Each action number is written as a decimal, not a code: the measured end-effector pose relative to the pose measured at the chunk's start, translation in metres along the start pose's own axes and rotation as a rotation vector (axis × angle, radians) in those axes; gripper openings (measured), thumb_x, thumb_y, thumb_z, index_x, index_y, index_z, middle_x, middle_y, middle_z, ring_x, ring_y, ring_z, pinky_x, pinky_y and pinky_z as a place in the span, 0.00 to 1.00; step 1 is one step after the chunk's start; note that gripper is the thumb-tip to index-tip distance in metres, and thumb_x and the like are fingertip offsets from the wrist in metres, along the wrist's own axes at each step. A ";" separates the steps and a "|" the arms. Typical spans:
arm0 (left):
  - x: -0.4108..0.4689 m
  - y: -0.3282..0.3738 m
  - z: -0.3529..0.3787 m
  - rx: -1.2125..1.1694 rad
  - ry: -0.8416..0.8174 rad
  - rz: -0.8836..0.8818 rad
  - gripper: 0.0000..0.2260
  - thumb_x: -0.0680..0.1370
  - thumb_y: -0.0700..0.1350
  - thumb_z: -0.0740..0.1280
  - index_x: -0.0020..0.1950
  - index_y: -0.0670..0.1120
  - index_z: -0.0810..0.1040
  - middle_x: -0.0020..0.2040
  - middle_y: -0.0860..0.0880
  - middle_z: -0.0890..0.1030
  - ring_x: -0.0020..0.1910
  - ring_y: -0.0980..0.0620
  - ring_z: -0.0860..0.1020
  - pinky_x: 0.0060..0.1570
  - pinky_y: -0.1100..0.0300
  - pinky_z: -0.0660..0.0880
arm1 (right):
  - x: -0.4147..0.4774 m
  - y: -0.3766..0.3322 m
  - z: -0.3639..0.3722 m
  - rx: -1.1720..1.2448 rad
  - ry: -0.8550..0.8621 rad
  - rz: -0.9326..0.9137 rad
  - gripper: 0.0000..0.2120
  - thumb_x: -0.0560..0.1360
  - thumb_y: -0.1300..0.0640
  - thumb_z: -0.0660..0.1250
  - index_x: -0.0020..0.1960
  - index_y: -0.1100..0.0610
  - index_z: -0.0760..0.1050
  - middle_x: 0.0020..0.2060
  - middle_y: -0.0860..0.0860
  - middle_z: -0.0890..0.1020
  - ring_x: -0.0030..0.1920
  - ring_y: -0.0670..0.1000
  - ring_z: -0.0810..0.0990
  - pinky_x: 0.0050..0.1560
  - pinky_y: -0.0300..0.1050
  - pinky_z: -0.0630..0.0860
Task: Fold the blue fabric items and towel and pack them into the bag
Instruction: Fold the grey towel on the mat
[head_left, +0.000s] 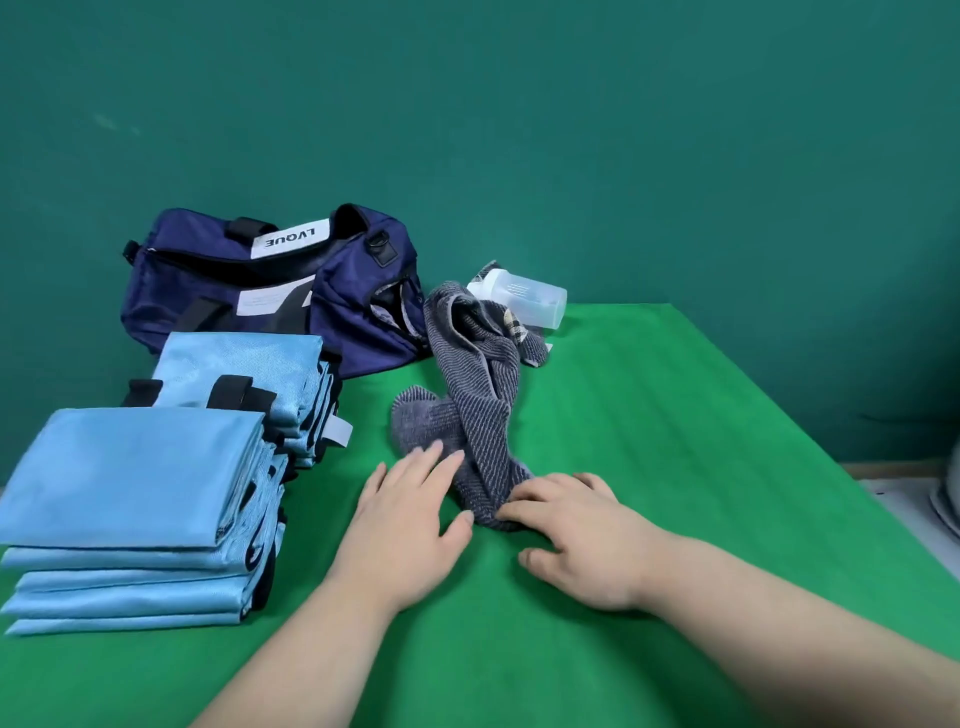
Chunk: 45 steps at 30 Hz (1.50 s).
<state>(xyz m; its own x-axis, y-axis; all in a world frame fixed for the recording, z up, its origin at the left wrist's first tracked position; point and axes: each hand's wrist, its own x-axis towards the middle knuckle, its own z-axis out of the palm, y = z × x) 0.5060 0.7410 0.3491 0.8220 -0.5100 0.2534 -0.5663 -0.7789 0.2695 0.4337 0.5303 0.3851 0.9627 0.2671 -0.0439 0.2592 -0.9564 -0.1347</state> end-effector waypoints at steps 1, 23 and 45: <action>-0.003 0.001 -0.001 0.027 -0.011 0.006 0.35 0.72 0.67 0.45 0.78 0.57 0.59 0.77 0.58 0.62 0.77 0.57 0.57 0.77 0.52 0.52 | -0.008 -0.001 0.000 -0.005 -0.007 0.004 0.25 0.77 0.42 0.61 0.74 0.42 0.65 0.70 0.41 0.66 0.72 0.47 0.62 0.73 0.56 0.55; -0.172 0.060 -0.032 0.058 -0.055 0.004 0.25 0.72 0.62 0.57 0.65 0.57 0.79 0.63 0.61 0.77 0.63 0.56 0.72 0.60 0.50 0.70 | -0.182 -0.051 0.011 0.030 -0.071 0.119 0.28 0.74 0.42 0.58 0.74 0.38 0.62 0.69 0.39 0.66 0.71 0.46 0.63 0.73 0.60 0.56; -0.213 0.071 -0.038 0.031 -0.045 -0.079 0.34 0.74 0.64 0.45 0.80 0.55 0.55 0.81 0.55 0.51 0.80 0.56 0.45 0.77 0.50 0.42 | -0.229 -0.051 0.056 0.108 0.396 0.260 0.12 0.74 0.49 0.68 0.57 0.44 0.80 0.50 0.41 0.78 0.55 0.50 0.76 0.55 0.50 0.70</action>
<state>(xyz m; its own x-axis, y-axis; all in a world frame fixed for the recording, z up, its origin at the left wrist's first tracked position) 0.2880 0.8082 0.3500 0.8663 -0.4618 0.1906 -0.4981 -0.8278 0.2583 0.1953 0.5246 0.3469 0.9556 -0.0644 0.2874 0.0169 -0.9622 -0.2720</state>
